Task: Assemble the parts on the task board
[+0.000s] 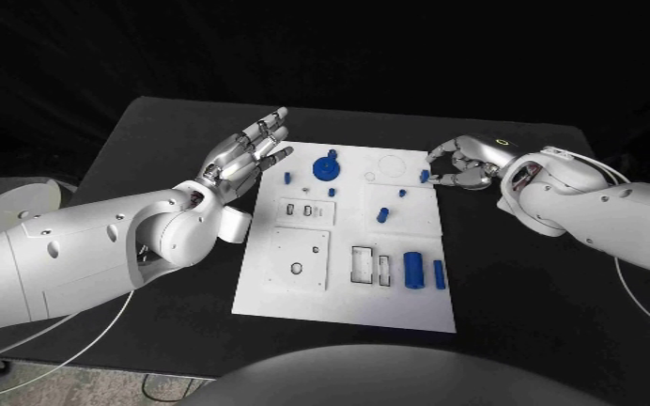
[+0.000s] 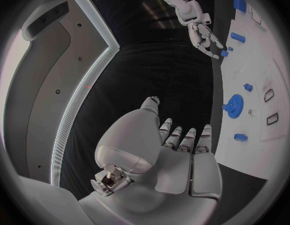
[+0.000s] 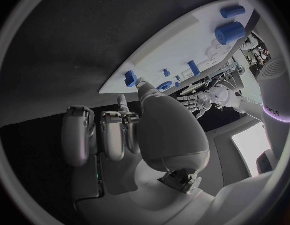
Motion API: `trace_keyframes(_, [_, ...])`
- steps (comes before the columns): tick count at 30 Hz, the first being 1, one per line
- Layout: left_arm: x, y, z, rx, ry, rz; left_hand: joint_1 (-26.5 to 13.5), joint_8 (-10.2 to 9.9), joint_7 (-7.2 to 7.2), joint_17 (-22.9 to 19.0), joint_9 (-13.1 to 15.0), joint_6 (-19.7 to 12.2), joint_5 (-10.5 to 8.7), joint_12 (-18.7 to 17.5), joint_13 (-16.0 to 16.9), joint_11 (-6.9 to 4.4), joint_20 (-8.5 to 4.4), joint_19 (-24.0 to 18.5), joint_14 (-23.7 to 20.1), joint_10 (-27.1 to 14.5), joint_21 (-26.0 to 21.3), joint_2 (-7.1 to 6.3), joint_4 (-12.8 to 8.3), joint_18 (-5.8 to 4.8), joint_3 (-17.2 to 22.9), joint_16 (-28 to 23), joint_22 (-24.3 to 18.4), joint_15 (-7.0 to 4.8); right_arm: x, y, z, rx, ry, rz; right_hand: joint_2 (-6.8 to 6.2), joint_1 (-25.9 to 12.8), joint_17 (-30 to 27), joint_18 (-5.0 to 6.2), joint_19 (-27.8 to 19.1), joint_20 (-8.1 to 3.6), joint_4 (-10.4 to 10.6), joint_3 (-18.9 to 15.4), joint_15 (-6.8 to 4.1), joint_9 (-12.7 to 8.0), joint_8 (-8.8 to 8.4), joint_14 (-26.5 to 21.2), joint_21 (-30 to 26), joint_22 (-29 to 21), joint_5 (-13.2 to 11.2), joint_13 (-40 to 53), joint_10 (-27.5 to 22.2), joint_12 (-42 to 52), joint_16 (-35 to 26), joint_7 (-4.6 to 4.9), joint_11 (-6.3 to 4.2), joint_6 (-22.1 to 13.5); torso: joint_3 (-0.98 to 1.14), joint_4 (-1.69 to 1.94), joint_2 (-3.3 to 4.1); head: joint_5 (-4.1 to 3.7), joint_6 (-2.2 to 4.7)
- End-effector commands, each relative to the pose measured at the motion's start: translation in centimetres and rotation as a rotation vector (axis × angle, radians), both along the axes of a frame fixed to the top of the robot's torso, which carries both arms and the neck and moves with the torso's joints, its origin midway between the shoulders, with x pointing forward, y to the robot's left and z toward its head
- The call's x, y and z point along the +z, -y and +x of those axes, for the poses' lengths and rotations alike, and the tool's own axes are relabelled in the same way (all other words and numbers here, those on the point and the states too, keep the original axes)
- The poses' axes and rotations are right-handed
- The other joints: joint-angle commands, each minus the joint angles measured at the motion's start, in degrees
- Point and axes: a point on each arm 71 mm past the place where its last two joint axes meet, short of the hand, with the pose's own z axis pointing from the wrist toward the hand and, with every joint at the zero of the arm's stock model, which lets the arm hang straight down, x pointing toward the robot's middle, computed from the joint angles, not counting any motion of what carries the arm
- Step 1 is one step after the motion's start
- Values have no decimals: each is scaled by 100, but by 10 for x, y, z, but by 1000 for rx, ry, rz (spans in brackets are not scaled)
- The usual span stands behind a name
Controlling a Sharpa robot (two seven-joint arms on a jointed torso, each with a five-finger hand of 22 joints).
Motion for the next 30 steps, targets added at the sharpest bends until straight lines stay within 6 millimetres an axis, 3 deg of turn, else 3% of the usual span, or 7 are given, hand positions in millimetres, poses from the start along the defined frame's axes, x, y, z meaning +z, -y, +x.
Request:
trace_keyframes(1, [1, 2, -1, -15, 5, -15, 34, -31, -46, 5, -9, 6, 40, -14, 2, 41, 4, 30, -3, -10, 24, -9, -30, 48, -4, 21, 2, 35, -2, -2, 0, 1, 12, 0, -3, 55, 1091, -56, -38, 21, -12, -27, 23, 15, 30, 498, -52, 873, 62, 1457, 559, -22, -32, 1, 25, 48, -2, 1, 1, 4, 1])
trace_keyframes(12, [0, 2, 0, -17, 0, -13, 32, -32, -41, 5, -10, -4, 42, -15, 0, 47, 5, 29, -5, -15, 24, -11, -32, 47, -4, 19, 2, 36, -9, -5, 1, -2, -7, -3, 0, 93, 937, -20, -120, 35, -41, -35, 38, 92, 113, 455, -198, 797, 233, 1393, 506, -74, -164, 22, 44, 125, -6, 0, -1, 2, 1])
trace_keyframes(18, [0, 2, 0, -18, -2, -12, 32, -32, -41, 5, -10, -4, 42, -15, 0, 47, 5, 29, -5, -15, 24, -11, -32, 47, -4, 19, 2, 36, -12, -5, 2, -12, -20, -11, 0, 150, 841, 5, -176, 45, -92, -23, 47, 191, 193, 427, -309, 747, 484, 1350, 469, -110, -245, 29, 50, 170, -6, -4, -4, 4, 1])
trace_keyframes(30, [-1, 2, 0, -20, -4, -12, 29, -32, -33, 5, -10, -5, 45, -15, 0, 54, 6, 30, -6, -15, 24, -12, -35, 46, -4, 19, 2, 40, -14, -9, 3, -14, -21, -13, 27, 243, 751, 25, -215, 37, -213, 4, 32, 503, 499, 402, -420, 710, 650, 1320, 441, -134, -318, -6, 28, 290, -5, 3, -3, -9, 1])
